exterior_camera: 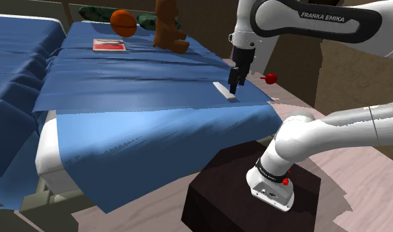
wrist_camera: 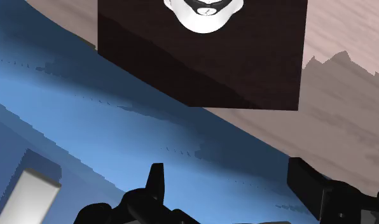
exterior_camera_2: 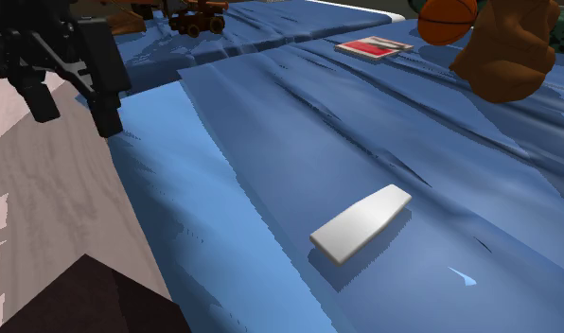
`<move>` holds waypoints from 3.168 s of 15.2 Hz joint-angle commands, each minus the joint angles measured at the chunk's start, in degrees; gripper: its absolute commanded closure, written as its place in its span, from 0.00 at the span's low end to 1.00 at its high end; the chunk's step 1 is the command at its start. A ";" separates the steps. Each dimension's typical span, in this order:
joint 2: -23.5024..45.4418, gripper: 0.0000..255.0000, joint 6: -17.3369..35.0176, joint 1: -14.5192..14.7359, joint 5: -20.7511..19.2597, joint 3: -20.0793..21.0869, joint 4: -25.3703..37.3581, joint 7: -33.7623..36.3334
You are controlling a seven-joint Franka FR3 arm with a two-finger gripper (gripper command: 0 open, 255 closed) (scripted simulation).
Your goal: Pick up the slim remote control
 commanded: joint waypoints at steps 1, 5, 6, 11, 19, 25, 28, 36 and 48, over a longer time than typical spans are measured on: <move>0.00 0.00 0.00 0.00 0.00 0.00 0.00 0.00; 5.36 0.00 6.71 -2.54 -1.99 -2.78 -0.39 -0.03; 6.82 0.00 8.35 -3.15 -2.42 -3.48 -0.33 -0.02; 14.65 0.00 16.19 -5.97 -4.12 -7.01 0.93 -0.02; 28.44 0.00 26.98 -9.54 -4.59 -12.75 5.98 -0.51; 39.34 0.00 33.24 -11.81 -2.39 -16.81 11.94 -1.86; 44.92 0.00 35.68 -13.03 -0.36 -18.61 15.55 -2.93; 54.00 0.00 40.98 -15.20 3.93 -20.37 19.60 -5.15; 55.60 1.00 43.53 -15.33 4.71 -20.22 18.54 -5.66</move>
